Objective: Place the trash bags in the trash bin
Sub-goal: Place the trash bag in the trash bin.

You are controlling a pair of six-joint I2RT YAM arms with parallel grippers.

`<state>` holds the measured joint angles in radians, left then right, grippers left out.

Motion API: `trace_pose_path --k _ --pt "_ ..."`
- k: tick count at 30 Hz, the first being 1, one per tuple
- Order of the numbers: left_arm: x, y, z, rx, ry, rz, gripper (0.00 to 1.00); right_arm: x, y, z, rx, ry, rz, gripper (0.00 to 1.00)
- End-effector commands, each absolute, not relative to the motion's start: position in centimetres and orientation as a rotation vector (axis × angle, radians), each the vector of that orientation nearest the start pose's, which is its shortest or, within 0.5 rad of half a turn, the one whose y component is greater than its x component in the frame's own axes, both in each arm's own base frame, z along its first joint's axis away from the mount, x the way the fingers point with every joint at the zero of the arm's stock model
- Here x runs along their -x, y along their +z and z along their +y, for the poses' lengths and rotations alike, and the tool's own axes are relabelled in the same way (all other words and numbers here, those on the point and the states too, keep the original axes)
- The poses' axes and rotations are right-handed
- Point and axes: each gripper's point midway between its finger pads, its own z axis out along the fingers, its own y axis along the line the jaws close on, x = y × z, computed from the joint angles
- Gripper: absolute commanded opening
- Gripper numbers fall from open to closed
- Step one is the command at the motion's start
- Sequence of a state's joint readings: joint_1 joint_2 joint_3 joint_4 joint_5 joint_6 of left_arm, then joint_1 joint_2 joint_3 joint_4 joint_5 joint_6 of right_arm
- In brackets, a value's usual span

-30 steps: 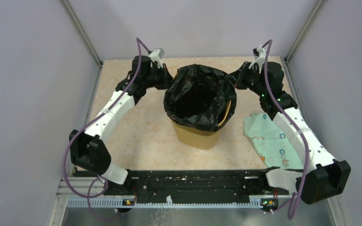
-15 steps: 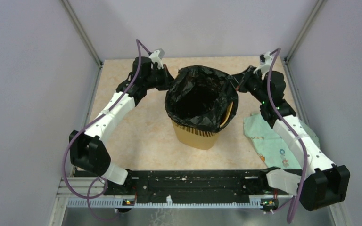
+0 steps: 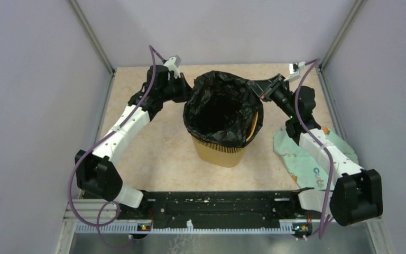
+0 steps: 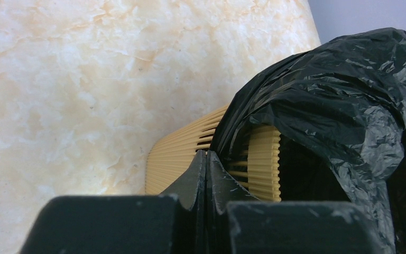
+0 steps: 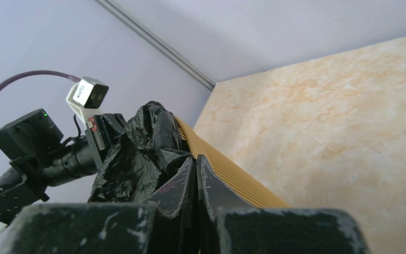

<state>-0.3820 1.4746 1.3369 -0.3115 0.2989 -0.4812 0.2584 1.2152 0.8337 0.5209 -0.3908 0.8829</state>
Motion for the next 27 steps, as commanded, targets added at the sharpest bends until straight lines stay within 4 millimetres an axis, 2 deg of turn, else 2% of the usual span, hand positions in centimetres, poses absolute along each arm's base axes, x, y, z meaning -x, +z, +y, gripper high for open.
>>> trace_pose_path --k 1,3,8,11,18,20,23,27 --pt "-37.6 25.6 -23.9 -0.110 -0.844 2.138 0.00 -34.5 32.6 22.3 -0.019 1.282 1.665 0.00" --pt "-37.6 25.7 -24.0 -0.113 -0.845 2.136 0.00 -34.8 32.3 21.4 -0.033 1.187 1.706 0.00" --pt "-37.8 25.8 -24.0 -0.117 -0.841 2.136 0.00 -34.7 33.0 19.4 -0.037 1.016 1.743 0.00" --pt "-38.0 25.8 -24.1 -0.119 -0.840 2.137 0.00 -34.6 33.8 18.9 -0.022 0.968 1.744 0.10" --pt "-38.2 26.1 -24.1 -0.126 -0.836 2.135 0.00 -33.7 34.5 17.8 -0.017 0.892 1.785 0.39" --pt "-38.2 26.1 -24.1 -0.127 -0.834 2.135 0.00 -33.5 34.6 17.5 -0.016 0.869 1.792 0.45" --pt "-38.2 26.2 -24.2 -0.130 -0.837 2.133 0.00 -33.1 34.7 16.9 -0.016 0.831 1.807 0.51" --pt "-38.3 26.2 -24.3 -0.133 -0.838 2.133 0.00 -32.6 34.7 16.3 -0.007 0.791 1.826 0.52"
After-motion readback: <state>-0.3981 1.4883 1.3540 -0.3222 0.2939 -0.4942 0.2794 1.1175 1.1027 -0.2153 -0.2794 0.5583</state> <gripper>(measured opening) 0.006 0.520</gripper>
